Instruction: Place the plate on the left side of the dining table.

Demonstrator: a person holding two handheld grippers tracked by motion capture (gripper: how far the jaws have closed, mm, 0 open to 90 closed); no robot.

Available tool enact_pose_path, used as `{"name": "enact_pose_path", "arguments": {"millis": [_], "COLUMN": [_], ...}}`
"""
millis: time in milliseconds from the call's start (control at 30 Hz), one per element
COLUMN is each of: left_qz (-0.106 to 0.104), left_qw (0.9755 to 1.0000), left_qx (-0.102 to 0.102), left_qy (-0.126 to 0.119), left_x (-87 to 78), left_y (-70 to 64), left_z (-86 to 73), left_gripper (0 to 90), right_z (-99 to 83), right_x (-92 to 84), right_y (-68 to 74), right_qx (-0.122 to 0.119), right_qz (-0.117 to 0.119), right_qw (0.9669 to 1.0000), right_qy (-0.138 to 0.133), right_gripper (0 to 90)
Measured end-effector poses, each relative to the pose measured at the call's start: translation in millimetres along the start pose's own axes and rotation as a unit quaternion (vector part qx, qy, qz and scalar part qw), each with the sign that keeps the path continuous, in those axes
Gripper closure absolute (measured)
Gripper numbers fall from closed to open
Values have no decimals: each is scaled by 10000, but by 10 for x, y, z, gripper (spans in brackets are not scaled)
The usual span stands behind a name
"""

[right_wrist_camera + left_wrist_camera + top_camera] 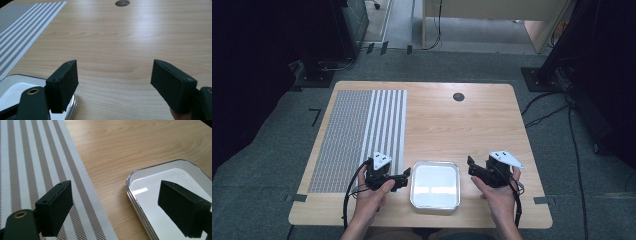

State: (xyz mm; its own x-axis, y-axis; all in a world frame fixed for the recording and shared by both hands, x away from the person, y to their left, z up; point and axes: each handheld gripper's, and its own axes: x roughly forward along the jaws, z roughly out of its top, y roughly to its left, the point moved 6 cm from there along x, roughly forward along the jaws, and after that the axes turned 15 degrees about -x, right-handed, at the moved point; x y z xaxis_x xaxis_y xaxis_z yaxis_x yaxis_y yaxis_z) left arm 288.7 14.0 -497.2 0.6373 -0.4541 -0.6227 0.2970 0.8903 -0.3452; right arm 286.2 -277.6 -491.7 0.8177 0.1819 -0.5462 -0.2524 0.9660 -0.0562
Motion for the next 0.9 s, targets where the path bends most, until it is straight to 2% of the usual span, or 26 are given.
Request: {"name": "enact_pose_path", "arguments": {"millis": [200, 433, 467, 533, 600, 667, 733, 800, 900], "left_qz": [-124, -203, -298, -323, -315, -315, -315, -334, -412], "left_qw": [9998, 9995, 9992, 9991, 9992, 9992, 9992, 9991, 9987], "left_qx": [68, 124, 66, 47, 57, 66, 50, 32, 77], "left_qy": [165, 224, 273, 261, 224, 227, 246, 272, 300], "left_x": [63, 83, 92, 95, 97, 101, 112, 123, 136], "left_y": [-119, -206, -246, -269, -287, -297, -317, -328, -355], "left_z": [-96, -141, -162, -179, -195, -204, -232, -250, -284], "left_gripper": [126, 128, 139, 155, 229, 244, 294, 332, 417], "right_z": [-59, -120, -136, -151, -163, -168, -181, -188, -204], "right_x": [5, 42, 52, 52, 51, 52, 61, 69, 76], "right_y": [106, 247, 283, 309, 337, 350, 388, 391, 395], "right_qx": [-73, -194, -257, -291, -303, -319, -335, -146, -108], "right_qz": [19, 135, 165, 184, 209, 232, 402, 614, 654], "right_qw": [10000, 9997, 9995, 9994, 9993, 9992, 9986, 9979, 9977], "right_qy": [43, 54, 56, 53, 57, 51, 117, 163, 167], "right_gripper": [263, 331, 357, 372, 401, 429, 490, 540, 590]}}
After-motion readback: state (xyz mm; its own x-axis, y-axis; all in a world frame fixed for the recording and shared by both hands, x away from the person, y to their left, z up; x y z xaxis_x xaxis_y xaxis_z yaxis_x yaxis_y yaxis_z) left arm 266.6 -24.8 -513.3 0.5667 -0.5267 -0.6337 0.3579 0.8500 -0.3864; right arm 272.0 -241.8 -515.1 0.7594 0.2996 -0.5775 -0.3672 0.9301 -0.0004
